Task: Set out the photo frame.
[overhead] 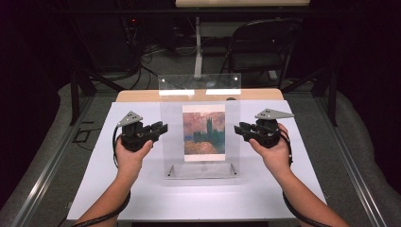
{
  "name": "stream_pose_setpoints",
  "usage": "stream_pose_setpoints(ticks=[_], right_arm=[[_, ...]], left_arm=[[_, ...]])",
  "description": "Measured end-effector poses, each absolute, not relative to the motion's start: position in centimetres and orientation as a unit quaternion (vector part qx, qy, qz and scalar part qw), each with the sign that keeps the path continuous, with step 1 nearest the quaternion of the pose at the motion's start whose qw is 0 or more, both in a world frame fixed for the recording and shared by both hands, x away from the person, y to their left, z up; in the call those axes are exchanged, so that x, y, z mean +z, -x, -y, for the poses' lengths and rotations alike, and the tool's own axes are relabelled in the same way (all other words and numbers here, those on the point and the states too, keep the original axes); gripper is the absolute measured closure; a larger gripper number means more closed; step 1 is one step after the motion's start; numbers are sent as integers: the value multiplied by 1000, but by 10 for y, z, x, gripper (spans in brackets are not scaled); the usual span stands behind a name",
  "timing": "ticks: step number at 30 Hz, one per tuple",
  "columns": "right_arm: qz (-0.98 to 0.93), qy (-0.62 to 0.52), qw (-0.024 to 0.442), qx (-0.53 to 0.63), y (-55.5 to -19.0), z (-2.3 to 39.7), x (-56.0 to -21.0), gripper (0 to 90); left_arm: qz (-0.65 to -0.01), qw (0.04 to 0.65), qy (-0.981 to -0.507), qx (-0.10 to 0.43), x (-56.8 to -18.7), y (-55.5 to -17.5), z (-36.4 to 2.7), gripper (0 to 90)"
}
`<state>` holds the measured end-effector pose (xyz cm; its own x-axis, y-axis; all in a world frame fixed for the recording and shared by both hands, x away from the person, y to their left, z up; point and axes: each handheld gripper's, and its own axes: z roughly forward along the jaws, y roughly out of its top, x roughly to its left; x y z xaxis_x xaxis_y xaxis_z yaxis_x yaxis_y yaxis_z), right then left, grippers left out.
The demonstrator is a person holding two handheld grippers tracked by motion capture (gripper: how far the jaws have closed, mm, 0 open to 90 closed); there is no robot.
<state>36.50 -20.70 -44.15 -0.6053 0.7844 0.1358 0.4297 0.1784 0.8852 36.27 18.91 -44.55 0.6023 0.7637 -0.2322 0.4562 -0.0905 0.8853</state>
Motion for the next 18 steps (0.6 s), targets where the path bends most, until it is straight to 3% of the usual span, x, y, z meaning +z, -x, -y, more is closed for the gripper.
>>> stream_pose_setpoints(ticks=[18], right_arm=[[-736, -401, 181, 515, -336, 211, -441, 757]], left_arm=[[-402, 538, -723, 160, -445, -333, -193, 747]])
